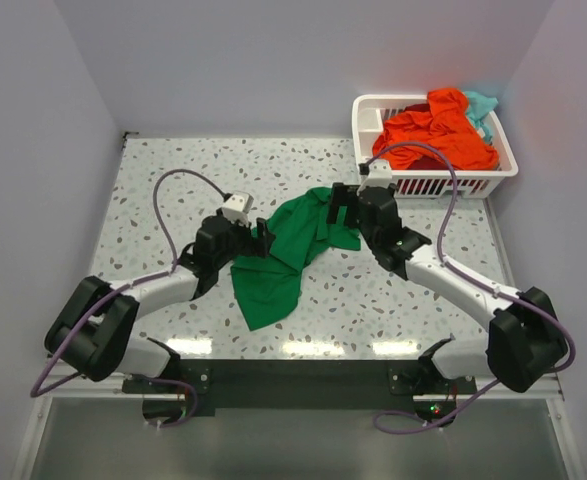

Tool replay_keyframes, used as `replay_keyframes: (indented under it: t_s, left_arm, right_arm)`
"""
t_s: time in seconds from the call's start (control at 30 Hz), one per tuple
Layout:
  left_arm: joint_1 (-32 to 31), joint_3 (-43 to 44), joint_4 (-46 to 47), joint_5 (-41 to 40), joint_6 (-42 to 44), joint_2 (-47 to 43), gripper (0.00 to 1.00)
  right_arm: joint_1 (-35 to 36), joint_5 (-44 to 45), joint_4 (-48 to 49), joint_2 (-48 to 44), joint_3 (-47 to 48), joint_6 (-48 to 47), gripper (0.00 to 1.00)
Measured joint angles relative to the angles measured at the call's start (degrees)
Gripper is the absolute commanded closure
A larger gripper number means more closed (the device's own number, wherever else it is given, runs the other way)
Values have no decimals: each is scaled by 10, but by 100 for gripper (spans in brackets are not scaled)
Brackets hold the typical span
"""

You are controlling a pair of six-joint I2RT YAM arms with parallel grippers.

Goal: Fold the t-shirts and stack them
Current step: Flatten the tshirt out

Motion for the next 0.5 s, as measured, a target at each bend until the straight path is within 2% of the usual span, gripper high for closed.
replay_keyframes:
  t_s: [0.3,0.5]
  left_arm:
    - [-40,26,-10,-41,0,62,23]
    - [-54,34,-25,-70,0,78,35]
  right_arm:
    - [0,12,-1,-25,-16,-8,1]
    - [0,12,-1,-22,-16,-8,1]
